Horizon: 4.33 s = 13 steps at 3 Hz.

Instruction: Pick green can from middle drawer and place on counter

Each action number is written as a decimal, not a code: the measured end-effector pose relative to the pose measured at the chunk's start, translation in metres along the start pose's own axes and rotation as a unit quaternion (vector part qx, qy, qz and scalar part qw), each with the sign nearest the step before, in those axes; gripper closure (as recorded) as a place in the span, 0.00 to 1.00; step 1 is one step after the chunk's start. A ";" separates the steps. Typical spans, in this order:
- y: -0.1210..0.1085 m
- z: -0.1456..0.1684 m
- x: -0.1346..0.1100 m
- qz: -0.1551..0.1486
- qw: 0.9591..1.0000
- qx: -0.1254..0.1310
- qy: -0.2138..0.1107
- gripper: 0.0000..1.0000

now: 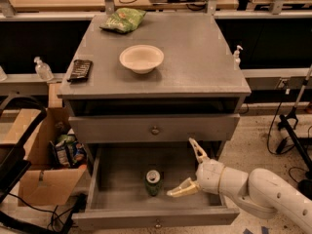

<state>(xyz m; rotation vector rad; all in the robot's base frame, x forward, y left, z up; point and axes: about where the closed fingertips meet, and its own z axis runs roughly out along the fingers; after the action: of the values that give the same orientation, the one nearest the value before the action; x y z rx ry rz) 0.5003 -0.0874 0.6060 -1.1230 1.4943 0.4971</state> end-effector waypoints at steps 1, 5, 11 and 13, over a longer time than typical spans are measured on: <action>0.007 0.021 0.010 0.005 1.000 -0.020 0.009 0.00; 0.059 0.153 0.109 0.007 0.989 -0.149 0.021 0.03; -0.001 -0.007 -0.040 0.096 0.989 -0.108 -0.012 1.00; -0.110 -0.068 -0.123 0.154 0.985 -0.080 -0.009 1.00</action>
Offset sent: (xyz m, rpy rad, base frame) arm 0.0357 0.1053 -0.1228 -0.0633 0.1591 0.1991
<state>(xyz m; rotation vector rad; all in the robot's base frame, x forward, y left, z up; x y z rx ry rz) 0.5460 -0.1470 0.7682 -1.0085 1.6430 0.8506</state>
